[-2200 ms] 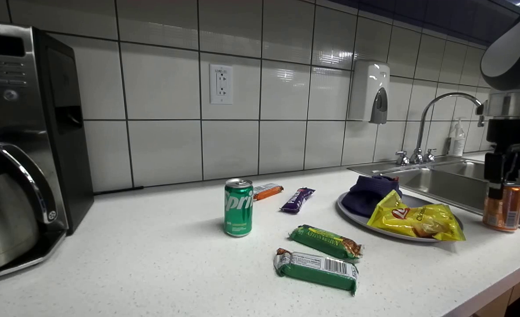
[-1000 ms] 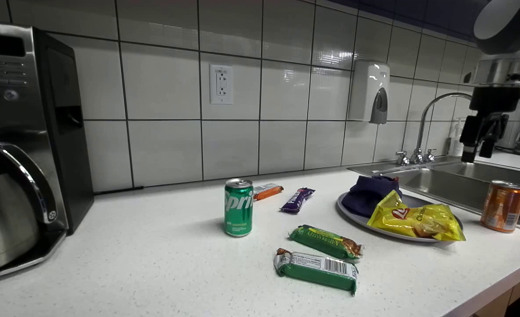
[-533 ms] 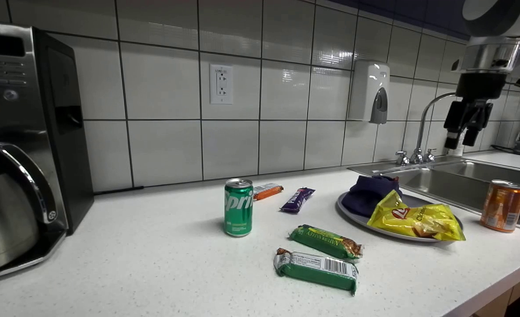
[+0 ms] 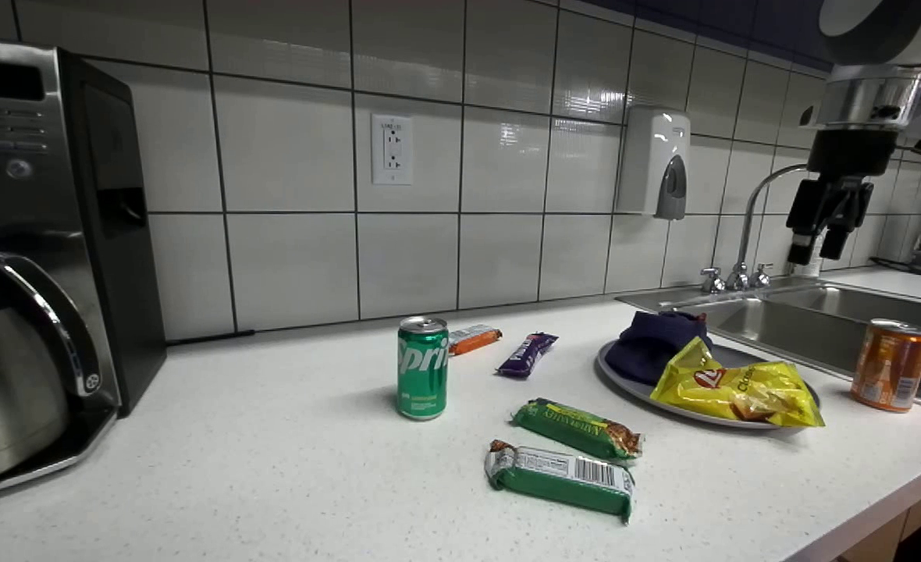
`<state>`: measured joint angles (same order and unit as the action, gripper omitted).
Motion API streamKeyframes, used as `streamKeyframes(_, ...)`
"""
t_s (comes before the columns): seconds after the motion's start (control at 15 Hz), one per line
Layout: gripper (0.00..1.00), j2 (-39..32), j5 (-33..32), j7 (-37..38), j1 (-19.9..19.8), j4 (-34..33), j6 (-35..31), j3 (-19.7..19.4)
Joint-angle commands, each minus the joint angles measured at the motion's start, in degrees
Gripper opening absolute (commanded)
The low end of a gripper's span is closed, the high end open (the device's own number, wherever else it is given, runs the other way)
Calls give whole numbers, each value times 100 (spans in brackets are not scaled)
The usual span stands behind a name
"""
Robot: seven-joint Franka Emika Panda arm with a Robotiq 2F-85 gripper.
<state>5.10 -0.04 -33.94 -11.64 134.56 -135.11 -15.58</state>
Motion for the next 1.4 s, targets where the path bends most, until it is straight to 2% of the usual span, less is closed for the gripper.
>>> streamKeyframes(0.0, 100, 5, -5, 9, -19, -5, 14, 22)
streamKeyframes(0.33, 100, -103, -45, 675, -13, -35, -149, 81)
streamKeyframes(0.87, 100, -570, -347, 2194, 60, -182, -530, 284)
streamKeyframes(1.33, 100, -1138, -87, 3293, 252, -668, -338, 501)
